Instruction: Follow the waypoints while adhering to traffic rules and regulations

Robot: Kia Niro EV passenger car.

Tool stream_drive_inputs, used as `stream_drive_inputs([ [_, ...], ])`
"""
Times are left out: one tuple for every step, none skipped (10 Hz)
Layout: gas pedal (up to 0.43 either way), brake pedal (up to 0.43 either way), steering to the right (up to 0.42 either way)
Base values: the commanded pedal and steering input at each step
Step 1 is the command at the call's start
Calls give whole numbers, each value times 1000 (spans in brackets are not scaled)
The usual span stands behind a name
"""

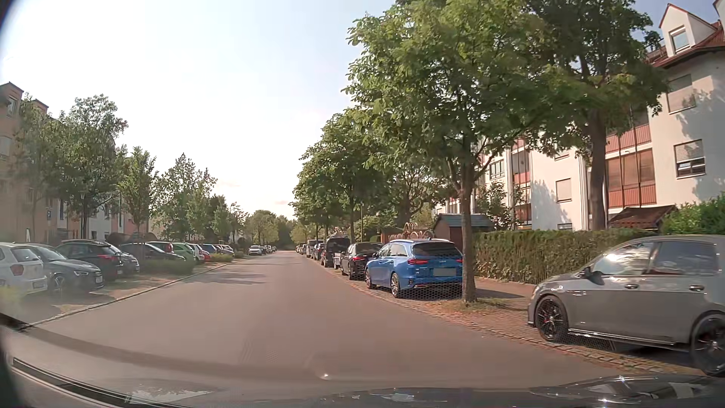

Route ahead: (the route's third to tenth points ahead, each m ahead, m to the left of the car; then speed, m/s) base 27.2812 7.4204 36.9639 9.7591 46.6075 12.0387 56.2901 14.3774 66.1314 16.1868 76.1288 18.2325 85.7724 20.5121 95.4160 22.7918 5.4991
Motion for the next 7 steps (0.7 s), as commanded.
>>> stream_drive_inputs([
  [260,12,-170],
  [248,12,-167],
  [248,12,-162],
  [248,18,-153],
  [248,12,-140],
  [248,12,-130],
  [248,12,-116],
])
